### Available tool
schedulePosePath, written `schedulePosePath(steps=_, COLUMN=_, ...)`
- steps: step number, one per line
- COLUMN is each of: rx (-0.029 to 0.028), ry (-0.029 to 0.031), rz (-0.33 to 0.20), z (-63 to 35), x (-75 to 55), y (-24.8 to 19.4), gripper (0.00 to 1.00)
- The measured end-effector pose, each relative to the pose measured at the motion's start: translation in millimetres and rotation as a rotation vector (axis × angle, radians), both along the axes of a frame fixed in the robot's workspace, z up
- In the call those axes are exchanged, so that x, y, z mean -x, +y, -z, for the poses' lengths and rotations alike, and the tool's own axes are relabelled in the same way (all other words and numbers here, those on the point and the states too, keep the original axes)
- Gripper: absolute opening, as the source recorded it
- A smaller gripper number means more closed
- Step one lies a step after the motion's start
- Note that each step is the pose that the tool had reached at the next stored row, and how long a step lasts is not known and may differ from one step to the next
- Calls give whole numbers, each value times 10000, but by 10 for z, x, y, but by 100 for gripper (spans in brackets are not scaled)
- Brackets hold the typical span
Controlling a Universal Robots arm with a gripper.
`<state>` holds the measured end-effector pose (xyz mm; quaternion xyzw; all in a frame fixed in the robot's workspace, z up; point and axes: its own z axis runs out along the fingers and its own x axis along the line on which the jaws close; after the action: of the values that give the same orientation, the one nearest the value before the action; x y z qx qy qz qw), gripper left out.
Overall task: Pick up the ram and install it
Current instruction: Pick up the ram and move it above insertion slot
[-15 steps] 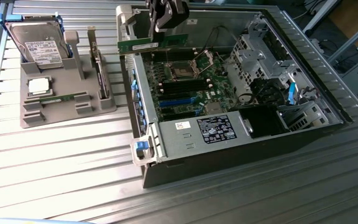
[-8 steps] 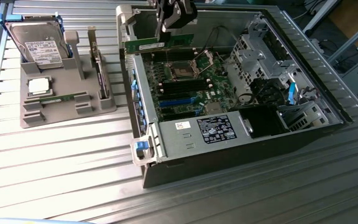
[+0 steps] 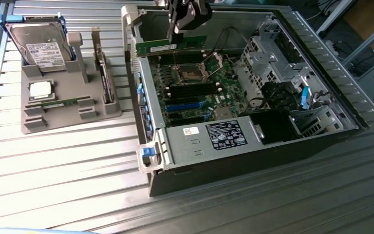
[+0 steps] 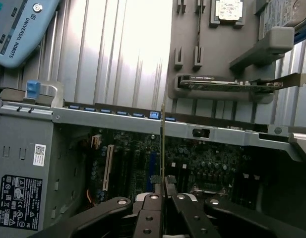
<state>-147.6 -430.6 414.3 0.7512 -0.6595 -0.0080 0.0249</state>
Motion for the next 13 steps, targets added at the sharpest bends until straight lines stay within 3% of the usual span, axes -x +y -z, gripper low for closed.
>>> schedulePosePath(steps=13, rx=1, ry=1, rz=0, z=0, x=-246, y=0, gripper=13)
